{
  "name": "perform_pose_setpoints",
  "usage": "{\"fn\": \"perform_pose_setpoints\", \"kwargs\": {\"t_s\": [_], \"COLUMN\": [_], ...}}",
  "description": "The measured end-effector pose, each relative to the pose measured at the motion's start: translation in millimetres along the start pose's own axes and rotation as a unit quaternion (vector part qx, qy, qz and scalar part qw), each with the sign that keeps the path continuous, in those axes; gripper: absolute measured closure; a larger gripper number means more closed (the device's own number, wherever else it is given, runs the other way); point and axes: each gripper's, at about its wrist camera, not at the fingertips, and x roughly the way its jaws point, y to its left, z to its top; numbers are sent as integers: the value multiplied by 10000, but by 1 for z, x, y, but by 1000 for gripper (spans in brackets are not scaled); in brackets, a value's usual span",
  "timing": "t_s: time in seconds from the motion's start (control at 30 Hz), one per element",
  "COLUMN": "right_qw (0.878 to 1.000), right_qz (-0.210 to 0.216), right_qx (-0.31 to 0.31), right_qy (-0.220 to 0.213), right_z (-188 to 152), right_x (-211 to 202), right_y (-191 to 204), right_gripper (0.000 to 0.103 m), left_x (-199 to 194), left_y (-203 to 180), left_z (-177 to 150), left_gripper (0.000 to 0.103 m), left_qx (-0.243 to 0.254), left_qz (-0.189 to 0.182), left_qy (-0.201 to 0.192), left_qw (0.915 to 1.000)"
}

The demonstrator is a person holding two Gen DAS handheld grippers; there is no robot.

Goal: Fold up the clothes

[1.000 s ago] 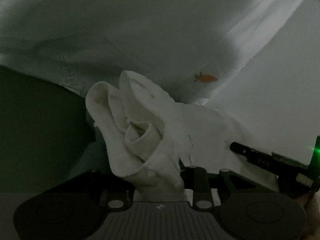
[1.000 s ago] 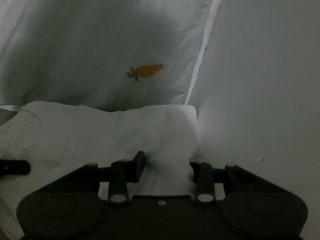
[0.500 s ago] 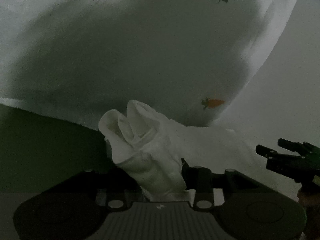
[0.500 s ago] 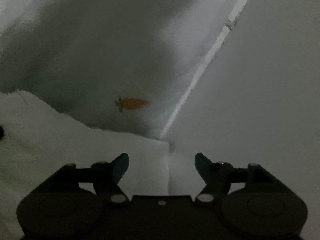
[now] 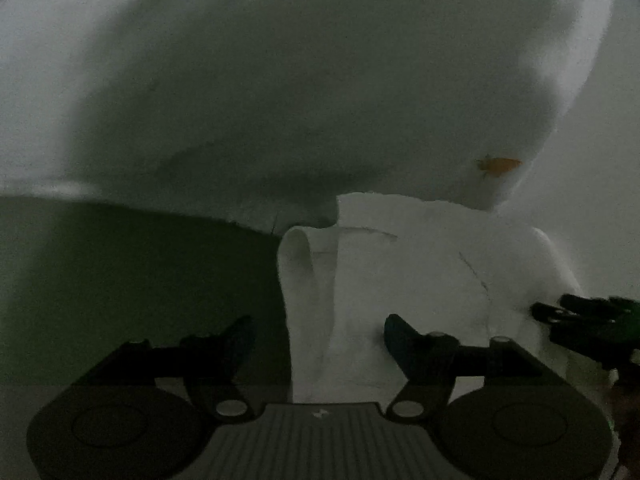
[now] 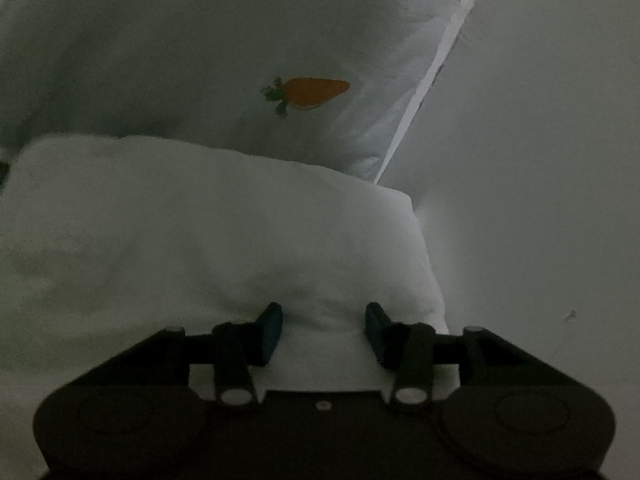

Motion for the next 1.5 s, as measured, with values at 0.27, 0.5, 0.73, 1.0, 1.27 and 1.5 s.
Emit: {"fn": "perform_pose_setpoints", "kwargs": {"t_s": [0.27, 0.5, 0.73, 1.0, 1.27, 1.5], "right_qw": [9986, 9966, 9900, 9788, 9690, 9698], "right_qz": [343, 524, 684, 1090, 1494, 1602], "right_qx": [401, 540, 908, 1101, 1204, 1244], "right_qy": [45, -323, -832, -1342, -1554, -1352], "right_z": [6, -11, -45, -72, -93, -137], "right_x": [-68, -179, -277, -390, -495, -570], "right_y": [-3, 30, 72, 132, 220, 301], "right_gripper": [17, 2, 1, 1, 0, 0], "left_x": [-55, -163, -269, -400, -500, -577], "left_y": [-26, -42, -35, 2, 62, 129], "left_z": [17, 17, -19, -67, -115, -156], "left_gripper": [27, 6, 0, 0, 0, 0], "left_qx": [399, 925, 1492, 1214, 1255, 1067], "left_qz": [-153, -355, -112, 84, 676, 1037], "left_qy": [-526, -1358, -2364, -2581, -2418, -2030], "left_qw": [9977, 9858, 9601, 9584, 9598, 9678]}}
